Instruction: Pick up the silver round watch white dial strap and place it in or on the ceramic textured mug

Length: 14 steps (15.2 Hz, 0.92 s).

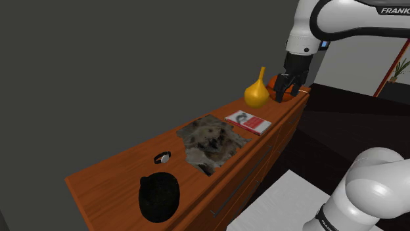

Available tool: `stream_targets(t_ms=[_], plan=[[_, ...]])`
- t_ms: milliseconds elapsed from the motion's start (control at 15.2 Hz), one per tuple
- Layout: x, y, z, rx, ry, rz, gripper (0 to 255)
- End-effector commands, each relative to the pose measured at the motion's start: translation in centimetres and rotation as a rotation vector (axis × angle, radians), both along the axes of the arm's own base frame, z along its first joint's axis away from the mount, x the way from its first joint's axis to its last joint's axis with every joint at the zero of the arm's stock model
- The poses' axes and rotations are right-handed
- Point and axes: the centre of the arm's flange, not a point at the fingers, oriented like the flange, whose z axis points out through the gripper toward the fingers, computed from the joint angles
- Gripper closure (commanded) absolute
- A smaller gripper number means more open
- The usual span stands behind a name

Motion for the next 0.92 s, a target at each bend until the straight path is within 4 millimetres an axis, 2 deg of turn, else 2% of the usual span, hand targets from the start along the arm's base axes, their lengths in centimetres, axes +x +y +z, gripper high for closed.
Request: stream_targets(t_ms=[0, 858], plan=[[0.0, 0.0, 0.0, 0.0, 0.0, 0.0, 0], [11.2, 8.6, -8.7, 0.121, 0.056, 0.076, 0]])
